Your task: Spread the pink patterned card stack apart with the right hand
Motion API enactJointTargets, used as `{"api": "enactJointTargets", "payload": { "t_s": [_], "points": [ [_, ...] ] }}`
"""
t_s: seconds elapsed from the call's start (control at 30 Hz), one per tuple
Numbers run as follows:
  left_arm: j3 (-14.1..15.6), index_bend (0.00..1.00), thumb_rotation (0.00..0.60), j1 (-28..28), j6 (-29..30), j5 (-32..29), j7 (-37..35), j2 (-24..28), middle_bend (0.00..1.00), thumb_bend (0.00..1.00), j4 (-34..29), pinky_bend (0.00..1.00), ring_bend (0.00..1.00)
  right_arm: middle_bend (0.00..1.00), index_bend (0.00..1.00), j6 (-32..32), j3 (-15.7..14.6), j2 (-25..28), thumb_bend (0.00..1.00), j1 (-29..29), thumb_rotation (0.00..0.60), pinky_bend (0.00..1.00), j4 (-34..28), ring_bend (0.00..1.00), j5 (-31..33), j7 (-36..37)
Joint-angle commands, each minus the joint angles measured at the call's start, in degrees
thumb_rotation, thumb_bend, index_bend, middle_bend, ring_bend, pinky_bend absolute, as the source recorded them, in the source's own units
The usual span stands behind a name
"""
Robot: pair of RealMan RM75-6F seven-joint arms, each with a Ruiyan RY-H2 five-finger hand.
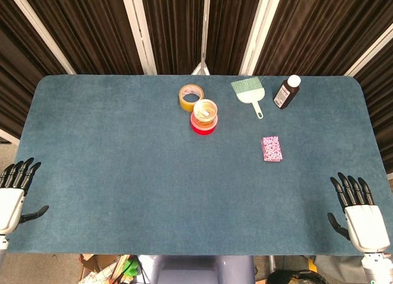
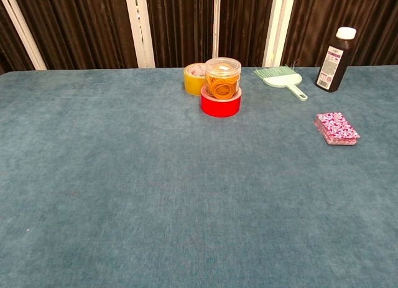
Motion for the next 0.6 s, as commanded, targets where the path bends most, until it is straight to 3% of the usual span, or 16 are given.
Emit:
{"api": "enactJointTargets", "payload": {
  "t_s": [0.03, 0.37, 0.6],
  "points": [
    [0.0, 0.0, 0.6, 0.0, 0.0, 0.0, 0.0, 0.0, 0.0, 0.0, 0.0, 0.04, 0.0, 0.0, 0.0, 0.0, 0.0, 0.0, 0.35, 0.0, 0.6, 0.0, 0.0, 0.0, 0.0, 0.0],
    [-0.1, 0.0, 0.6, 0.1, 0.2, 0.0, -0.2, 0.1, 0.0, 0.0, -0.1, 0.04, 0.0, 0.0, 0.0, -0.6, 0.3, 0.4, 0.35, 0.4, 0.6, 0.0, -1.0, 0.0, 0.3, 0.6],
    [-0.3, 0.0, 0.6, 0.0, 0.0, -0.3, -1.1, 0.4, 0.0, 0.0, -0.3, 0.04, 0.0, 0.0, 0.0, -6.8, 1.8, 2.8, 0.35, 3.9, 0.6, 0.0, -6.8, 0.0, 3.0, 0.4]
  ]
}}
